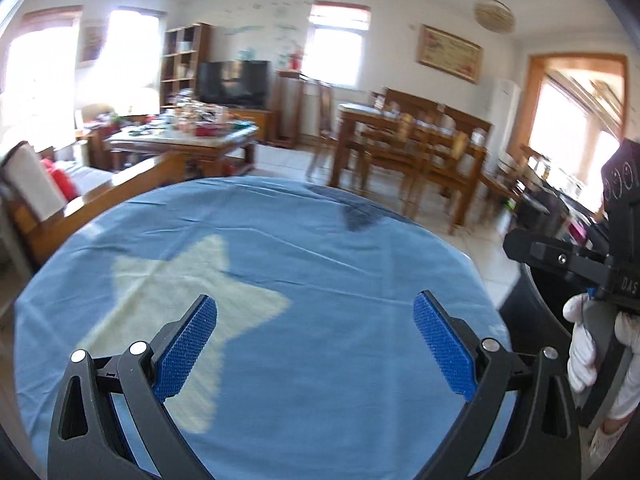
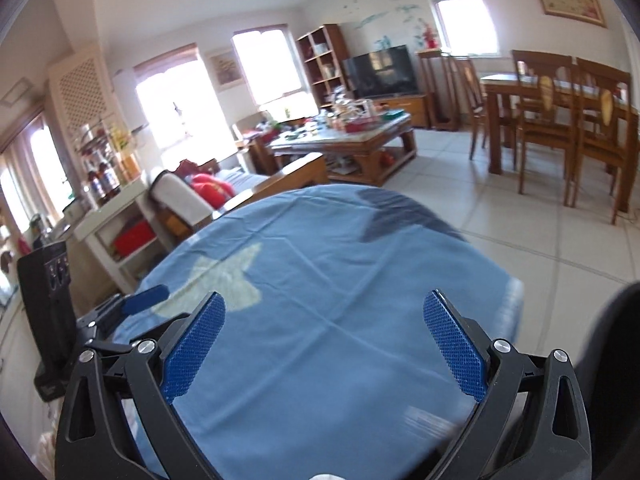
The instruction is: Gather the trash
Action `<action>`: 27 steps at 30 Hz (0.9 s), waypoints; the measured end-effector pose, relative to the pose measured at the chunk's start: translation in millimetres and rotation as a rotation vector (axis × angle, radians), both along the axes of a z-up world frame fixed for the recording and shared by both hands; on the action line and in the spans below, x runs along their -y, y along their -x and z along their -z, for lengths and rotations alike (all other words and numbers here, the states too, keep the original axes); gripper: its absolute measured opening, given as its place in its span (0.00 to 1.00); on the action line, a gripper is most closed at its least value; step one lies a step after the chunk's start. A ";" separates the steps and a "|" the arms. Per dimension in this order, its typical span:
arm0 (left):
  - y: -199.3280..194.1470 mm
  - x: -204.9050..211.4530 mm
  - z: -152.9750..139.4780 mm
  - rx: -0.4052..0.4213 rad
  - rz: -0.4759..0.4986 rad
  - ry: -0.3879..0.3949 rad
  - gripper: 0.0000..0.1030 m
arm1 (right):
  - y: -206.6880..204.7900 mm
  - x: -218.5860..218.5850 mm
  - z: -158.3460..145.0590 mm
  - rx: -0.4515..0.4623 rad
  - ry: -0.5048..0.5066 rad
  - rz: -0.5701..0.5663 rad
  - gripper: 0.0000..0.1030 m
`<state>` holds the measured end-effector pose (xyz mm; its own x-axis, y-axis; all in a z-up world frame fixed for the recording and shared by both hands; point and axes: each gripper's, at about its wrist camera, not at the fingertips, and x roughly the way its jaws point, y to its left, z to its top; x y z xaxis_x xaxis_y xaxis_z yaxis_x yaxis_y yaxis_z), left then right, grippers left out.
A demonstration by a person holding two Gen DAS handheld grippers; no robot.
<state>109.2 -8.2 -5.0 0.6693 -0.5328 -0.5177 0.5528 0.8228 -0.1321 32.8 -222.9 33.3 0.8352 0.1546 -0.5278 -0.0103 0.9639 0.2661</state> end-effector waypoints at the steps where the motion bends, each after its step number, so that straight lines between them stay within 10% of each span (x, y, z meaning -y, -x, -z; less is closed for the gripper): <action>1: -3.7 -8.6 -1.0 0.009 -0.035 0.006 0.95 | -8.5 -9.4 0.0 0.005 0.011 -0.003 0.95; 14: -23.9 -79.6 -17.4 0.138 -0.336 0.072 0.95 | -84.8 -84.2 7.1 0.223 0.141 0.051 0.95; 27: -26.1 -89.8 -21.9 0.214 -0.454 0.053 0.95 | -69.1 -95.2 8.0 0.415 0.201 0.070 0.95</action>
<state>135.3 81.6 16.9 0.9280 -0.1847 -0.3235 0.1596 0.9818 -0.1026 101.9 -127.6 25.2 0.9868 0.0192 -0.1607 -0.0094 0.9981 0.0612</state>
